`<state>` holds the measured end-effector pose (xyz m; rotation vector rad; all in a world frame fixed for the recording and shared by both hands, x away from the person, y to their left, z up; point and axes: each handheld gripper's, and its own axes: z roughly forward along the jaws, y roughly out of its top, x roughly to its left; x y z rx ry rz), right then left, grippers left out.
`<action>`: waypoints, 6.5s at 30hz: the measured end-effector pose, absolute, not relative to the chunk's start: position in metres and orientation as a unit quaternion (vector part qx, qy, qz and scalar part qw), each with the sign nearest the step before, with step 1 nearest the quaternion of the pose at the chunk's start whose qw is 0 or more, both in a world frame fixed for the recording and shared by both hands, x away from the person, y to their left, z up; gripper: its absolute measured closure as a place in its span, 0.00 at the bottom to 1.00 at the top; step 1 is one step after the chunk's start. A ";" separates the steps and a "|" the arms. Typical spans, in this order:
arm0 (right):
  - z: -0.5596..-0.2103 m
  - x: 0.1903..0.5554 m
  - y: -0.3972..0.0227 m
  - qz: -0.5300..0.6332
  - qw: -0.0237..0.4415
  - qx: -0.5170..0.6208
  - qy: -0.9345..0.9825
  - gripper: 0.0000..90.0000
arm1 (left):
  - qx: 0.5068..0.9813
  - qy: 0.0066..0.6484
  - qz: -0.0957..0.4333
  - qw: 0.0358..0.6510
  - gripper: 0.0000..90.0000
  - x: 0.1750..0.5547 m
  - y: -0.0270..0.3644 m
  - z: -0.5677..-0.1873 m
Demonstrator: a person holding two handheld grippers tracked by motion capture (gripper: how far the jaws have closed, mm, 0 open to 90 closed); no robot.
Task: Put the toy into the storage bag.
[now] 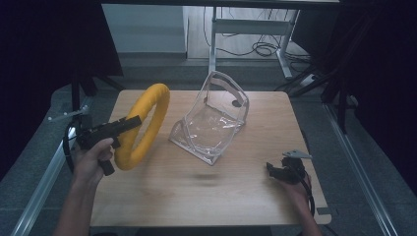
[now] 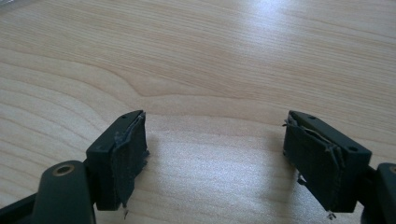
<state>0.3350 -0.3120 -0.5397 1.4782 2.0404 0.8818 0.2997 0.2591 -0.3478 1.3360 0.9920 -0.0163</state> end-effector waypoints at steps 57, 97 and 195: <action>-0.540 0.337 -0.312 0.319 0.238 0.544 0.739 0.24 | 0.578 0.360 0.053 0.730 0.56 0.301 0.194 -0.249; -0.539 0.338 -0.312 0.320 0.238 0.547 0.736 0.24 | 0.599 0.320 -0.004 0.734 0.56 0.316 0.117 -0.237; -0.540 0.338 -0.313 0.319 0.236 0.544 0.739 0.25 | 0.596 0.463 -0.010 0.655 0.54 0.398 0.073 -0.378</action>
